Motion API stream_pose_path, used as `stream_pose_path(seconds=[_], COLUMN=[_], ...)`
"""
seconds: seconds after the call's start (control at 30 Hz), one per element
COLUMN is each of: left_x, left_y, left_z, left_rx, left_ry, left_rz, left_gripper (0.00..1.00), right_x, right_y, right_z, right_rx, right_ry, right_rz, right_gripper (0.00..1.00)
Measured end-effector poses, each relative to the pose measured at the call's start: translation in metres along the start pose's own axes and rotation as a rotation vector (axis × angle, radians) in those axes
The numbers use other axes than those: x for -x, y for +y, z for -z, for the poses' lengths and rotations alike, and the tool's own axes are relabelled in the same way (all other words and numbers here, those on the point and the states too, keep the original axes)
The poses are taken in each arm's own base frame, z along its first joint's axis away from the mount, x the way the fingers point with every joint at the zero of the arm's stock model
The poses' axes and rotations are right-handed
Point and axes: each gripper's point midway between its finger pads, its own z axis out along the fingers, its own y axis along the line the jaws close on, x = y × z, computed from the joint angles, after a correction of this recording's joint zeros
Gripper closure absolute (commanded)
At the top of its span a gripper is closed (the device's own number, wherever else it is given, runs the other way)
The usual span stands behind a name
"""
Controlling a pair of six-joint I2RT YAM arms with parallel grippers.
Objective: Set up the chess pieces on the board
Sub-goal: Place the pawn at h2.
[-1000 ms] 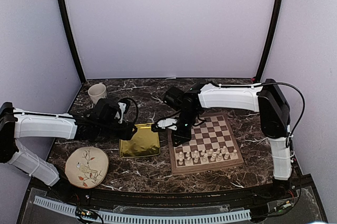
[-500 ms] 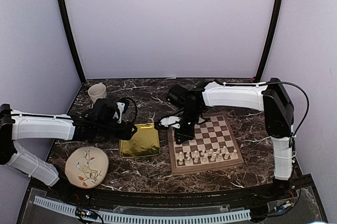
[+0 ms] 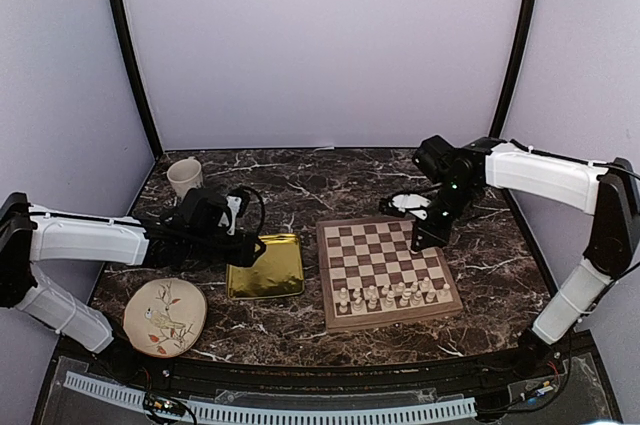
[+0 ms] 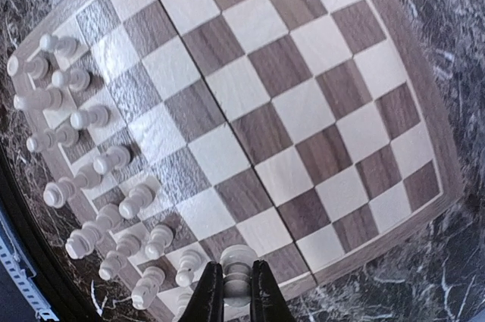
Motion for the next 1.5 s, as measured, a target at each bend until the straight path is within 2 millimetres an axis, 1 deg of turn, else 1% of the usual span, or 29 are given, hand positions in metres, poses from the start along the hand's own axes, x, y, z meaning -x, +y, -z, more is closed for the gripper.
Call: stream_pose_path(seconds=[0.07,0.17,0.3,0.6,0.83,1.2,1.5], left_x=[-0.002,-0.004,-0.005,-0.006,-0.008,-0.012,-0.009], left_y=[-0.001,-0.002,-0.006,-0.009,-0.009,-0.01,-0.013], left_z=[-0.002,-0.005,-0.008,-0.009,-0.01,-0.014,-0.016], left_rx=[-0.005,-0.013,-0.031,-0.049,-0.05,-0.056,-0.069], left_ry=[0.01,0.018,0.024,0.032,0.038,0.058,0.053], left_rz=[0.002,0.004,0.009,0.021,0.022,0.028,0.032], left_gripper=[0.42,0.43,0.43,0.44,0.44,0.44,0.44], right_x=[-0.018,-0.035,-0.051,-0.081,-0.091,-0.094,-0.096], right_y=[0.005,0.011,0.016,0.022,0.026,0.025,0.023], right_z=[0.0,0.002,0.0,-0.016,-0.023,-0.031,-0.035], right_rx=[0.002,-0.003,-0.009,0.007,0.016,0.009,0.0], right_ry=[0.024,0.039,0.062,0.146,0.171,0.172,0.172], right_rz=[-0.014,-0.024,-0.034,-0.05,-0.048,-0.037,-0.036], right_gripper=[0.91,0.91,0.91,0.91,0.91,0.88,0.8])
